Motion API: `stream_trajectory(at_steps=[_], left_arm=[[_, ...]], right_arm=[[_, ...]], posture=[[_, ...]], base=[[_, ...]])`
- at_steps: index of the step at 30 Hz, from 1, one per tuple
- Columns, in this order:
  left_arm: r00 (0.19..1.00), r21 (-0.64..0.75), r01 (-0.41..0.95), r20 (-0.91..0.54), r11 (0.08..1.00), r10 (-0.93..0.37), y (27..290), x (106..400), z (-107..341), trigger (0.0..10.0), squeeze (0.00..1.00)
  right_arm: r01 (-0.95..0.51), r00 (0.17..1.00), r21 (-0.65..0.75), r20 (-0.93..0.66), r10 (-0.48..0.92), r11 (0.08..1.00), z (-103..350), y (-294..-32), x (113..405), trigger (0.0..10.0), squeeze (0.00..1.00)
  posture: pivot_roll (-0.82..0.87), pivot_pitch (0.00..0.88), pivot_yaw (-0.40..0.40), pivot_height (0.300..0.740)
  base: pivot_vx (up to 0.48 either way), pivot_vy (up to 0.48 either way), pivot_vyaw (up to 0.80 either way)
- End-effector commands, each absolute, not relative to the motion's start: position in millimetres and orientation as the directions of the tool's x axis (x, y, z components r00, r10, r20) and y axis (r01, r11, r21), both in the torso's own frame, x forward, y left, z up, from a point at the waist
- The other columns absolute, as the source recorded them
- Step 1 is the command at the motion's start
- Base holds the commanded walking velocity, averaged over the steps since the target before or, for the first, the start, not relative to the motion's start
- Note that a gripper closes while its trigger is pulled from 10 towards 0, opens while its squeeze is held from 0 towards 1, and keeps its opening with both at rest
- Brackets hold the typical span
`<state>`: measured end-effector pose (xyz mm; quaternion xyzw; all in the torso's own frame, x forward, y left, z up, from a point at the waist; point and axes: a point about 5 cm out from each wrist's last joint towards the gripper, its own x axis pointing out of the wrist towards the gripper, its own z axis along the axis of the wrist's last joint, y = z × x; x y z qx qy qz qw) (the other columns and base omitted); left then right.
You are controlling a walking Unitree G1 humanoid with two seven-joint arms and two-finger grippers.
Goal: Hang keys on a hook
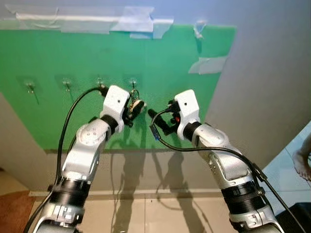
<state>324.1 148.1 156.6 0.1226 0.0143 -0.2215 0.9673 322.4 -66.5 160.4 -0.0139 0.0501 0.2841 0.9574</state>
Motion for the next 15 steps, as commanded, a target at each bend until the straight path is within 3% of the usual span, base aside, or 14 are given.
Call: stream_trajectory(at_steps=[1,8,15], left_arm=[[0.909,0.27,0.416,-0.087,0.868,-0.409,152,318,159,10.0,1.0],[0.936,0.289,0.346,-0.039,0.893,-0.35,159,297,159,10.0,1.0],[0.96,0.076,0.276,0.033,0.958,-0.279,145,269,156,10.0,1.0]], right_arm=[[-0.492,0.865,0.014,-0.106,0.49,0.871,156,-75,324,10.0,0.0],[-0.387,0.918,0.011,-0.093,0.386,0.922,149,-90,327,10.0,0.0],[-0.281,0.953,0.079,-0.094,0.288,0.956,140,-106,330,10.0,0.0]], posture=[[-0.01,0.0,0.005,0.74],[0.0,0.0,-0.016,0.74],[0.02,0.0,-0.044,0.74]], base=[[0.0,0.0,0.0],[0.0,0.0,0.0],[0.0,0.0,0.0]])
